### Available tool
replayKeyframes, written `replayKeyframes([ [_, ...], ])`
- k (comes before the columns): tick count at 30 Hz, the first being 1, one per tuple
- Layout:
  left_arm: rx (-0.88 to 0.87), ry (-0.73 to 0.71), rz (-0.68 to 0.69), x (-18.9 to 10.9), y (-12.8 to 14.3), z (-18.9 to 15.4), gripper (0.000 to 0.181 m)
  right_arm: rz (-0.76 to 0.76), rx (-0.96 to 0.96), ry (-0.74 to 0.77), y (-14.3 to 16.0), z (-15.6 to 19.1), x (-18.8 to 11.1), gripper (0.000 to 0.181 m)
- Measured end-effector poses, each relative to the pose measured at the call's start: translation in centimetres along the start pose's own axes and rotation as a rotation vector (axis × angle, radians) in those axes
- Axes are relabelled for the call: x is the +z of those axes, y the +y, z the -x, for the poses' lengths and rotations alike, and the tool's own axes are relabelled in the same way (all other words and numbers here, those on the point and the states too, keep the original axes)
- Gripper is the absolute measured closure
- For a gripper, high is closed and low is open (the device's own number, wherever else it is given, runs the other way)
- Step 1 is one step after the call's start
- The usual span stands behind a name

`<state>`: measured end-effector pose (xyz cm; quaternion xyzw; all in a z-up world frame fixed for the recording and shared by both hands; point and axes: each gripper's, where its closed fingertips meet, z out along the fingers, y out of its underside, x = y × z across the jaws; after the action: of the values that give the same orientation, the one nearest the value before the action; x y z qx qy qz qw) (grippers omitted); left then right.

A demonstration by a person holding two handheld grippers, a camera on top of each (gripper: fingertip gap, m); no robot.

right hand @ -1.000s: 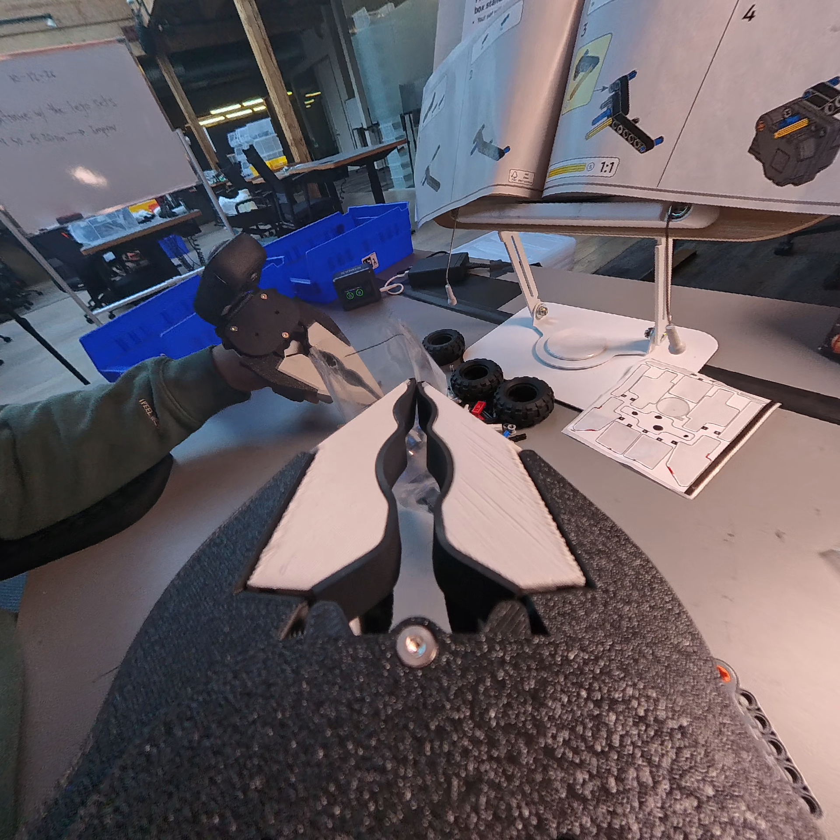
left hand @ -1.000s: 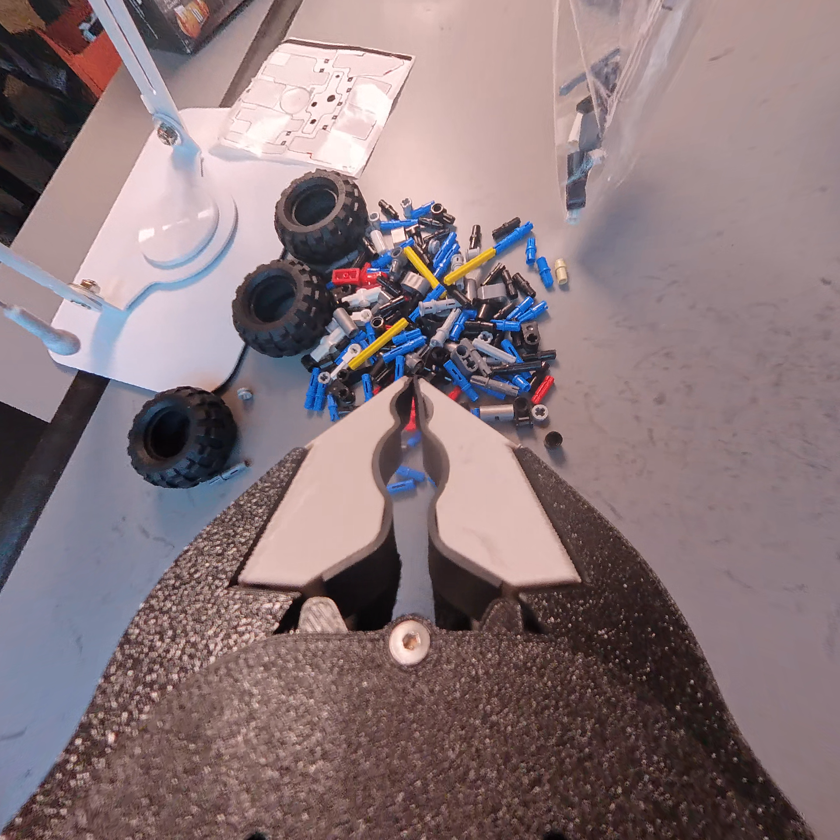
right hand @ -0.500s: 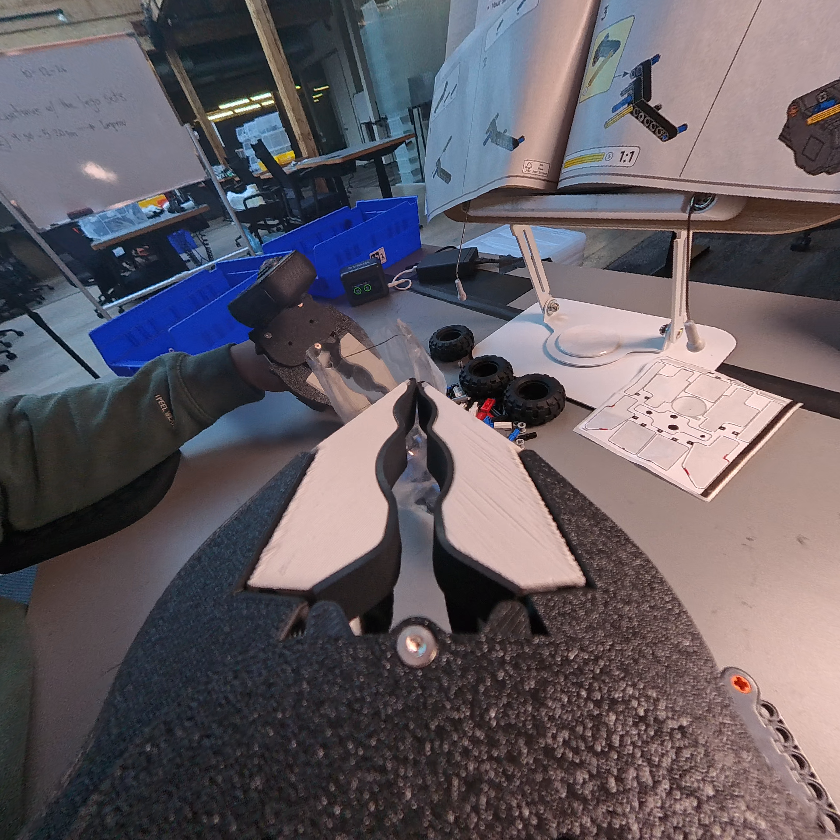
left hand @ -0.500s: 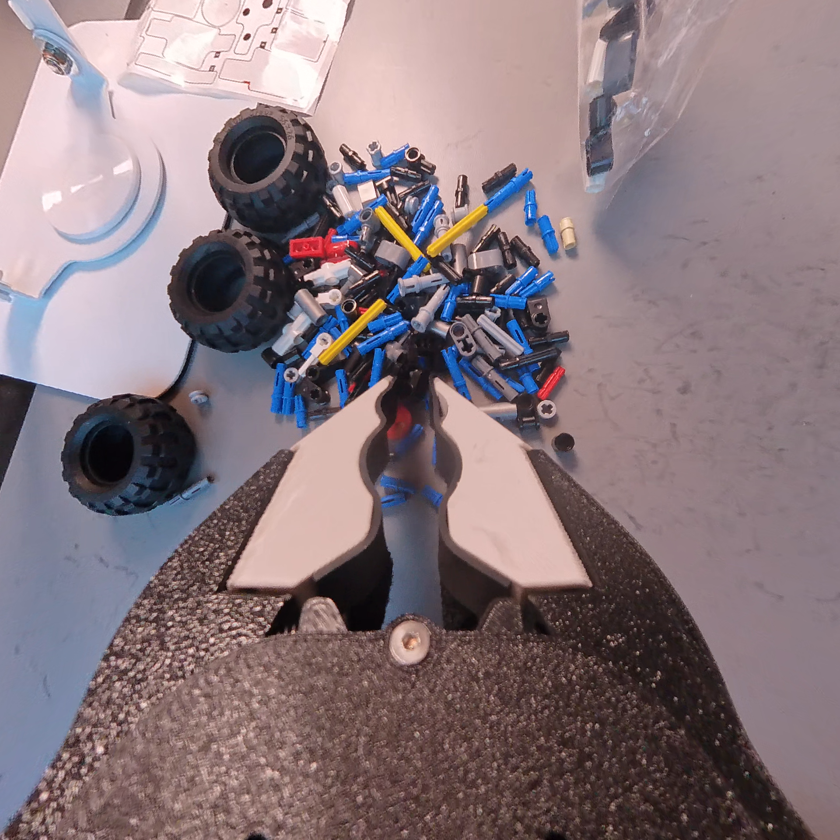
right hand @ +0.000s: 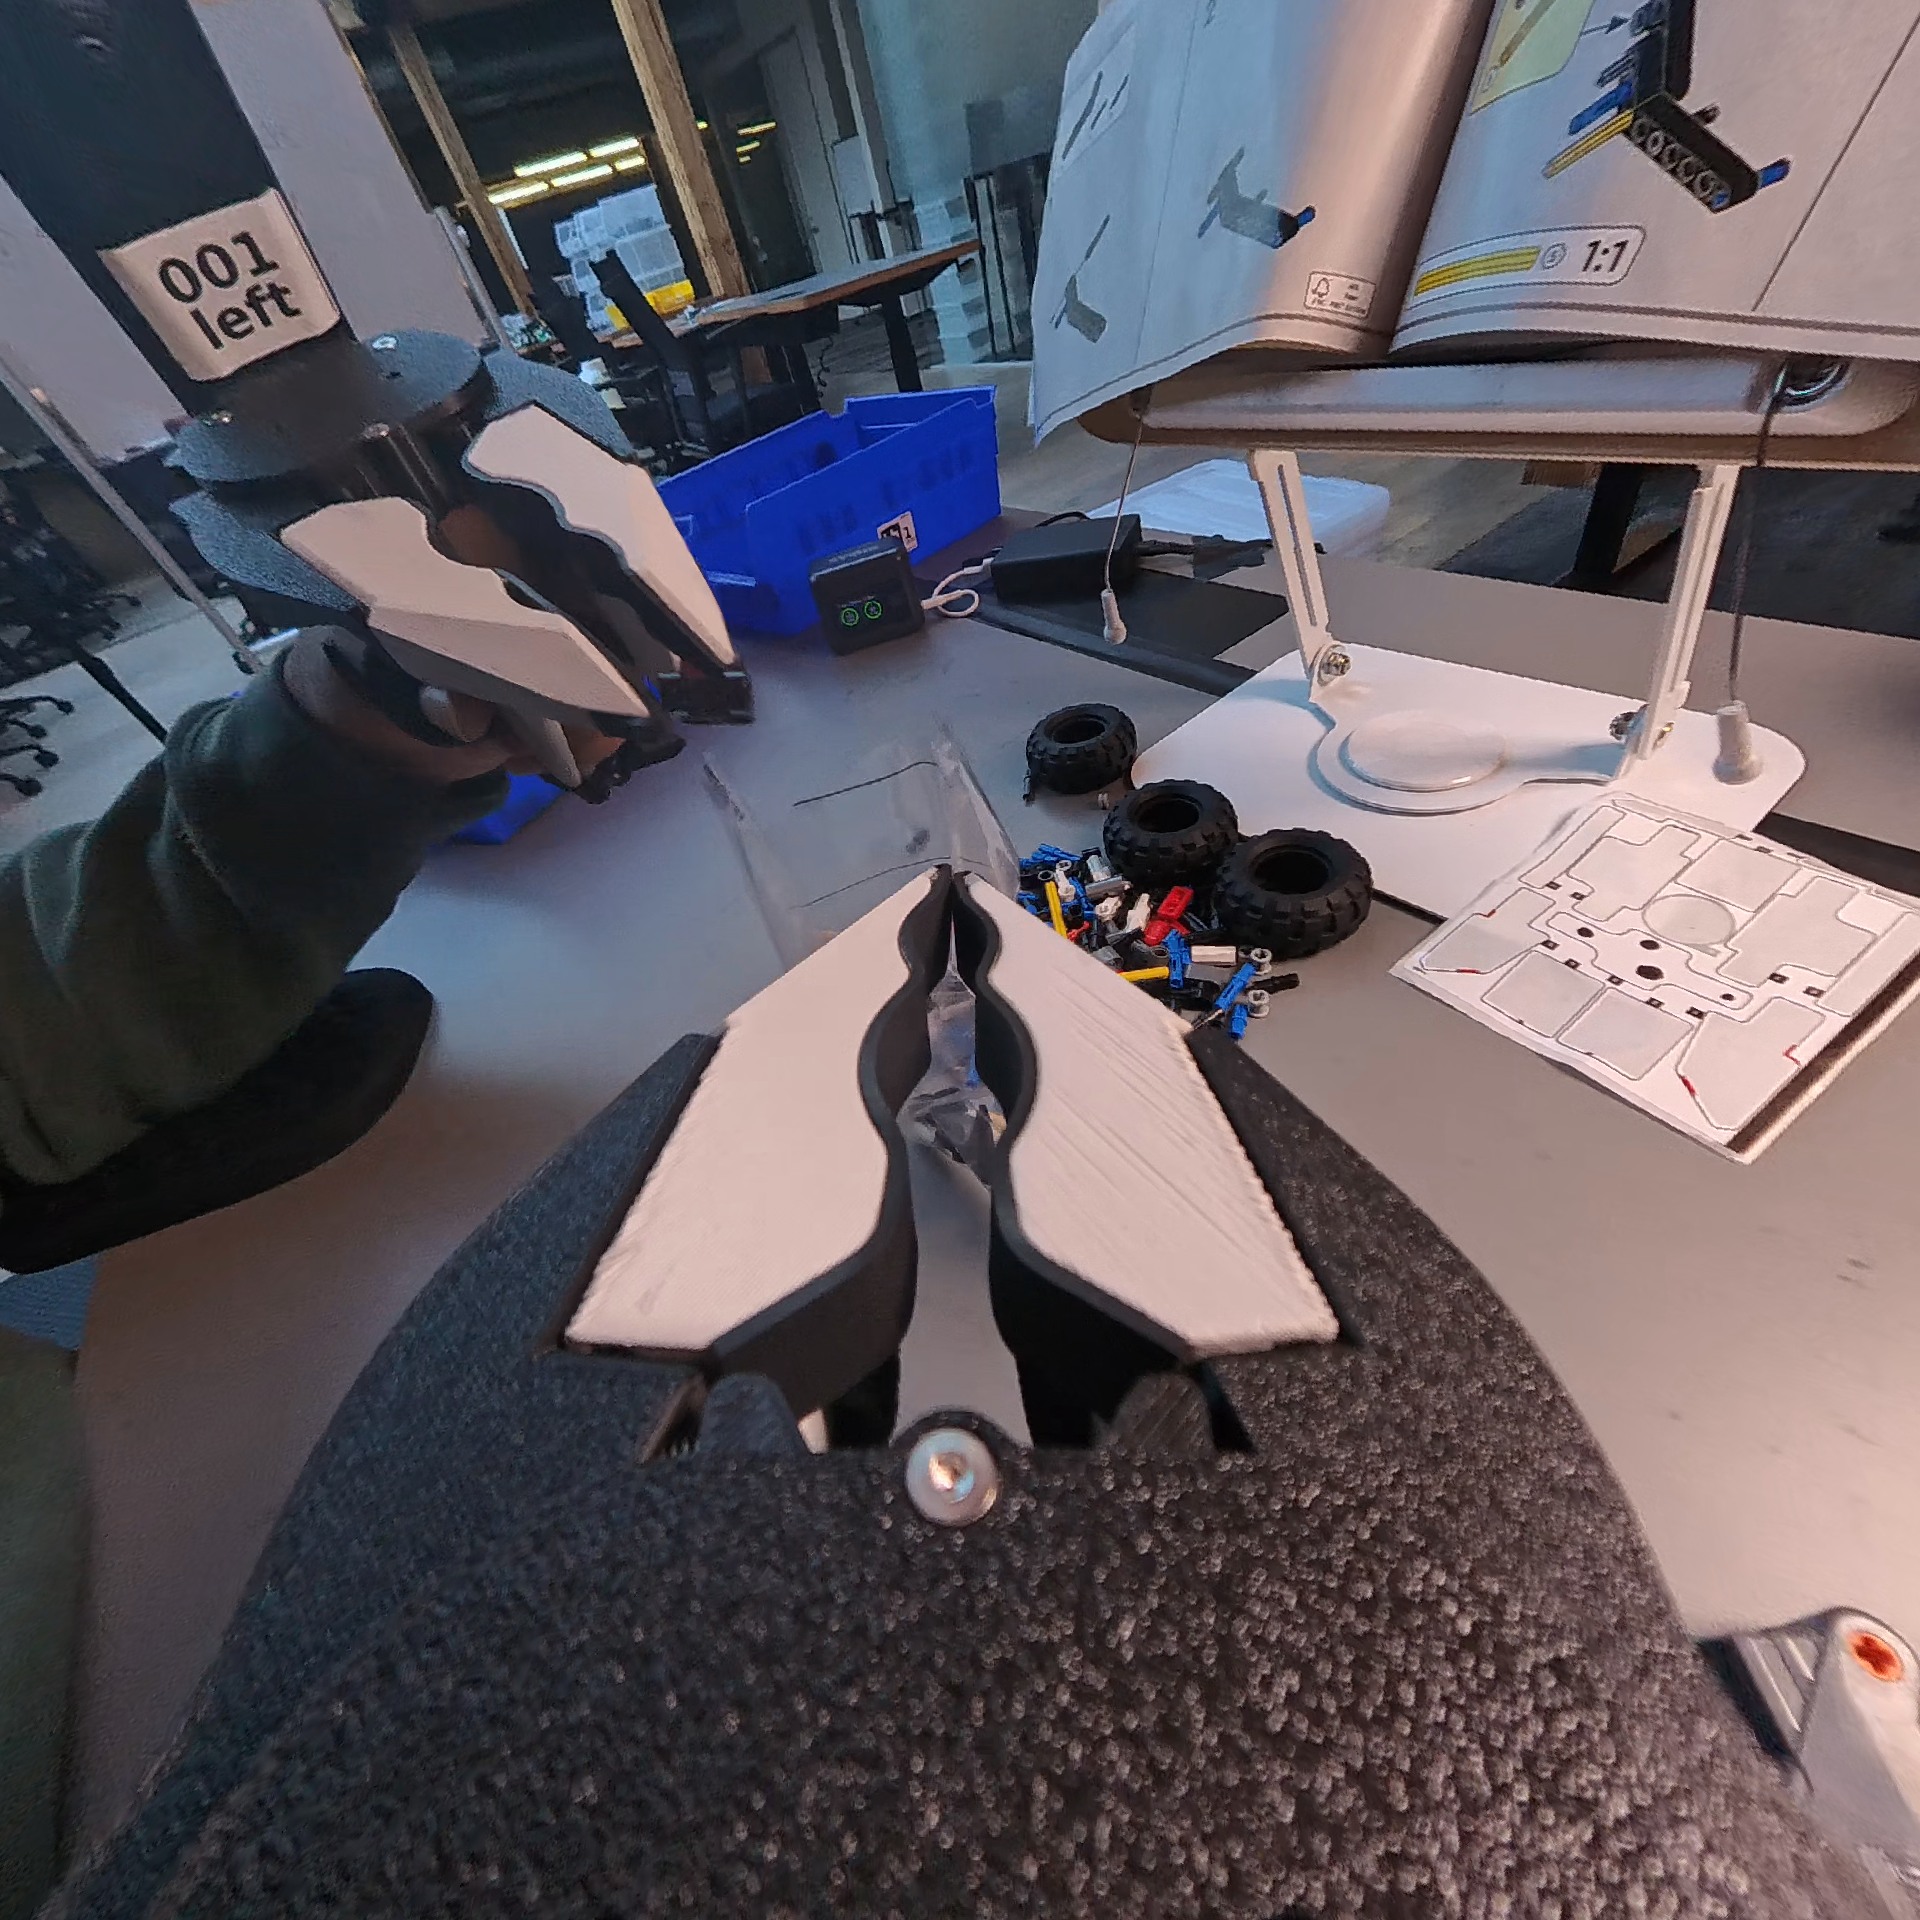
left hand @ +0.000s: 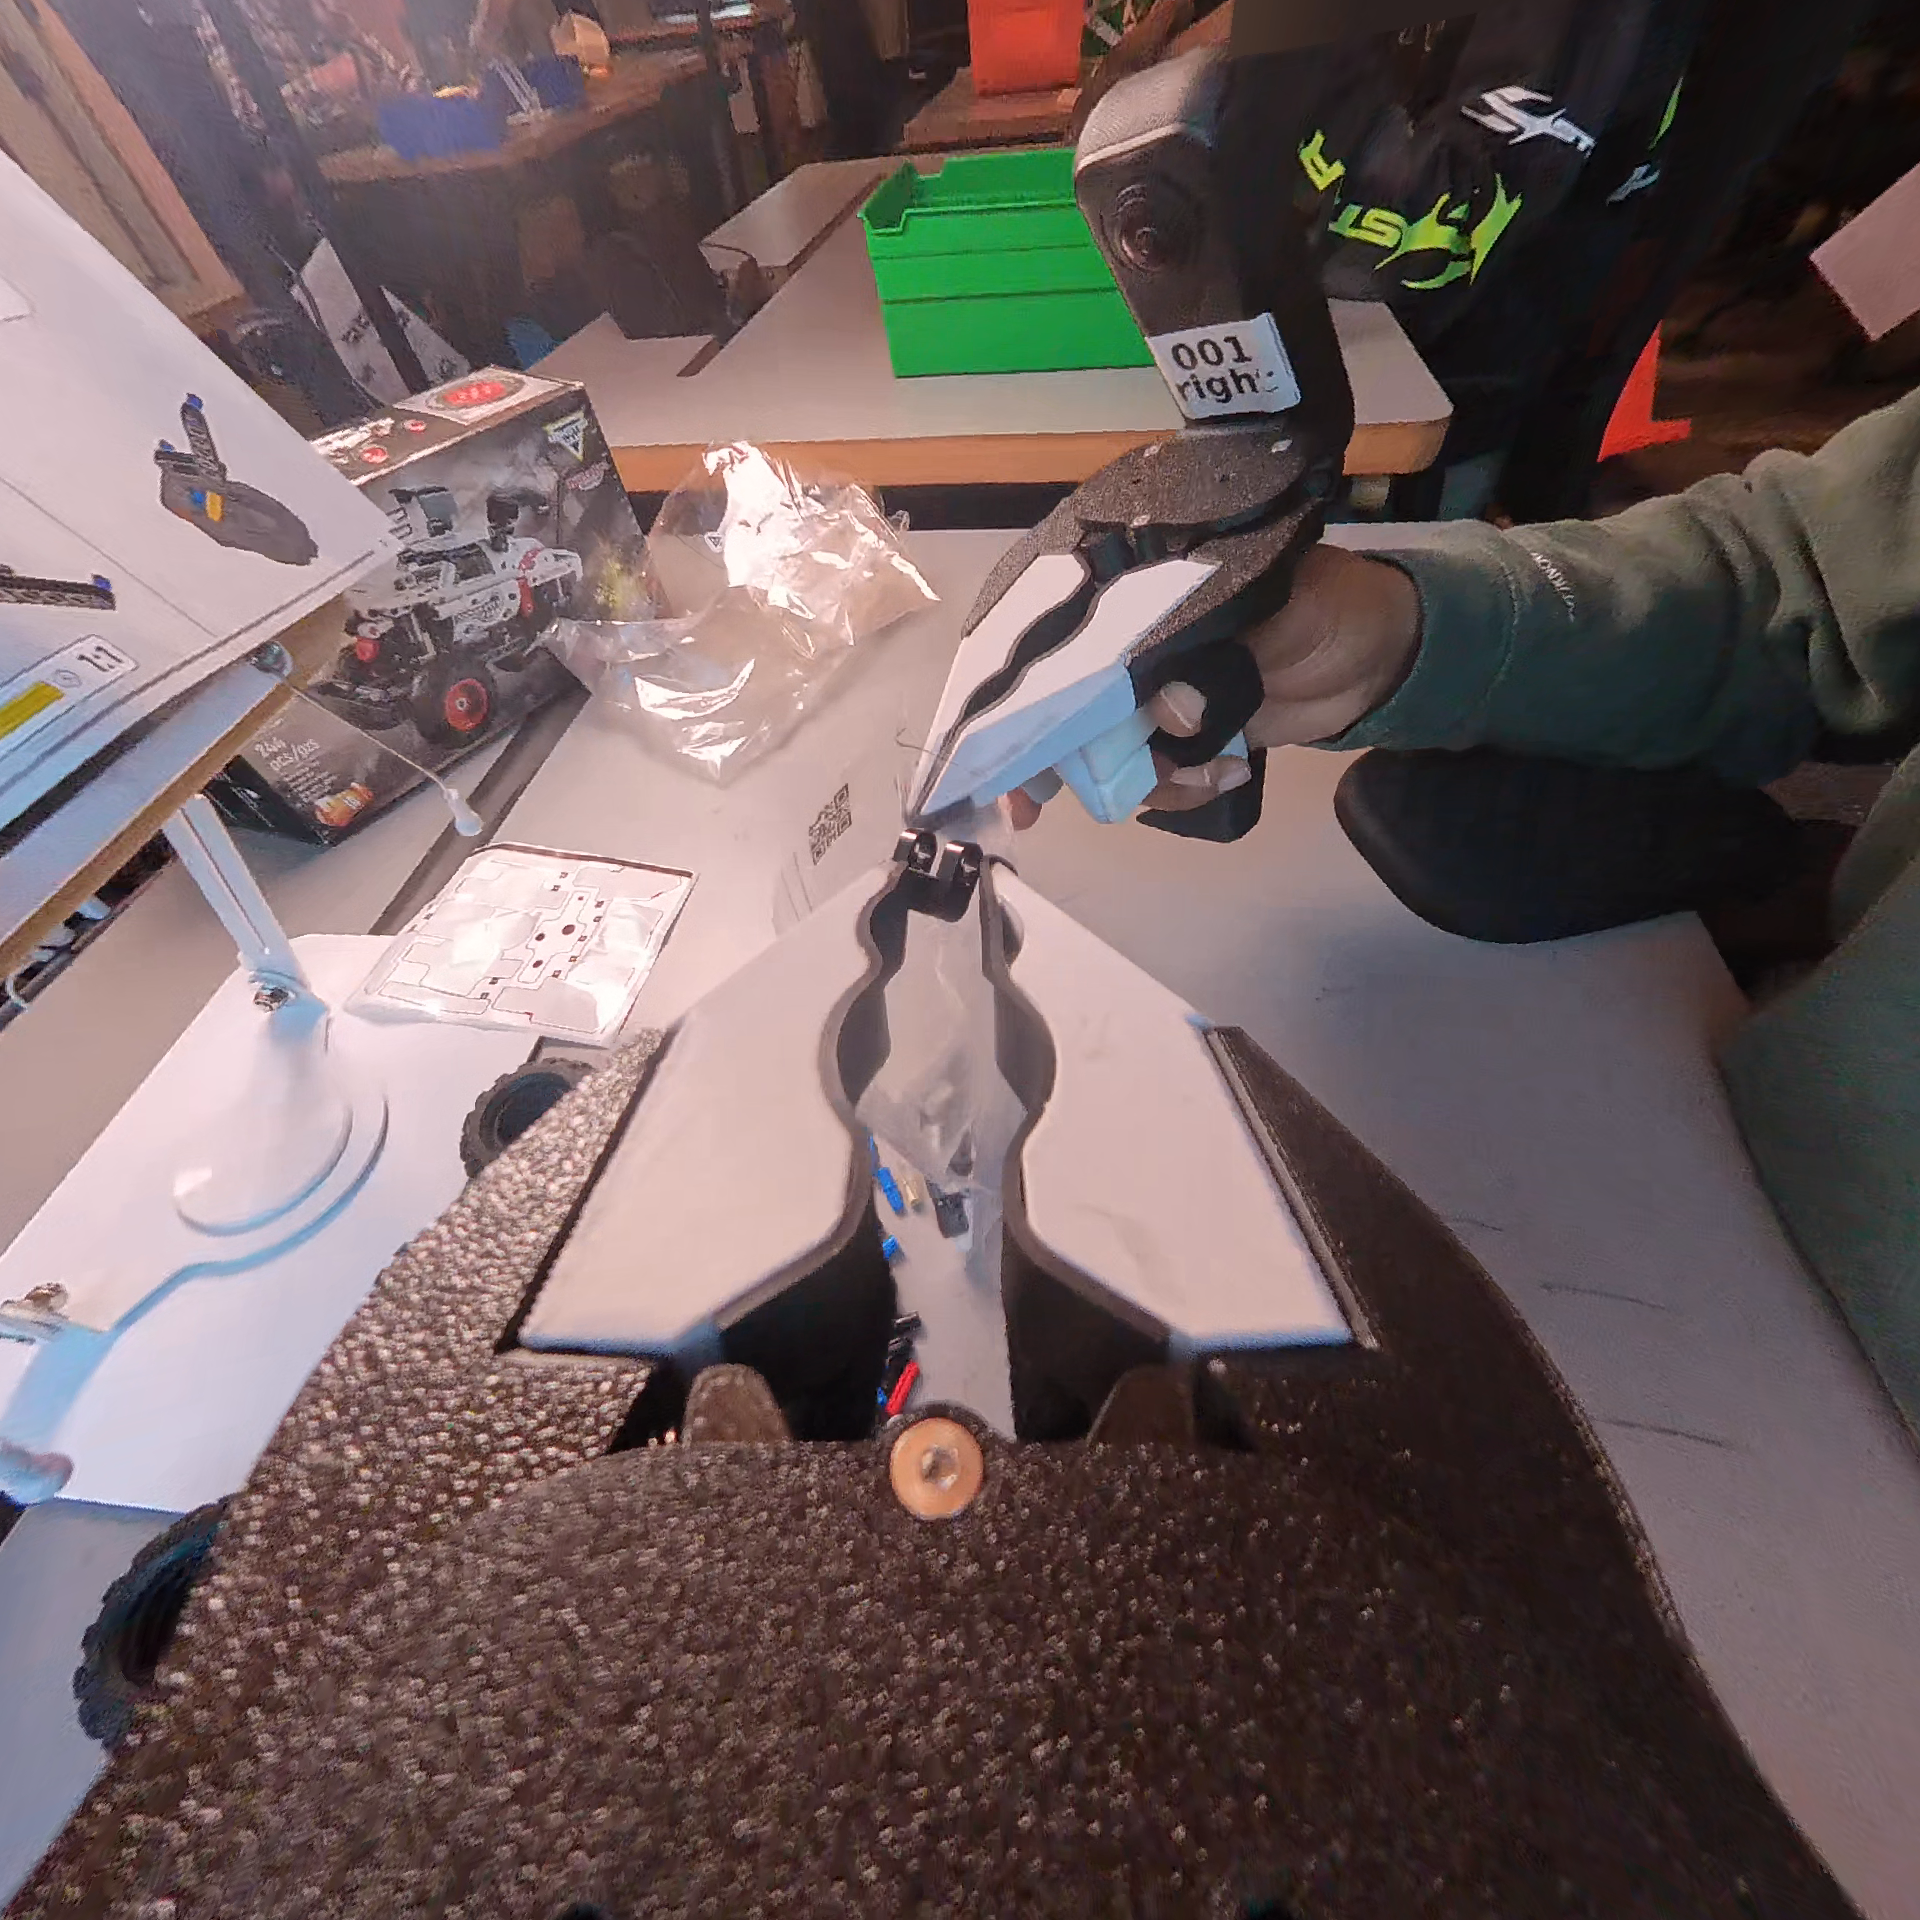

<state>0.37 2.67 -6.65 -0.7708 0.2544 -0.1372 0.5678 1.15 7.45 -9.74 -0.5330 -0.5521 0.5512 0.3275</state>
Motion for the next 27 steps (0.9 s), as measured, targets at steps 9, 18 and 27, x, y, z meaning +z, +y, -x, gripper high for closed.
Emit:
replayKeyframes([
  [9, -0.152, -0.195, 0.115, -2.5, 5.3, 6.2, 0.164, -0.023, 0.024, 0.019, -0.5, -0.8, -0.7, 0.181],
  [18, -0.323, -0.278, 0.574, -1.9, 19.3, 8.3, 0.154, -0.027, 0.029, 0.031, -0.5, -1.5, -1.0, 0.181],
  [27, -0.271, -0.284, 0.550, -2.2, 18.3, 8.5, 0.165, -0.029, 0.032, 0.028, -0.4, -1.7, -1.2, 0.181],
])
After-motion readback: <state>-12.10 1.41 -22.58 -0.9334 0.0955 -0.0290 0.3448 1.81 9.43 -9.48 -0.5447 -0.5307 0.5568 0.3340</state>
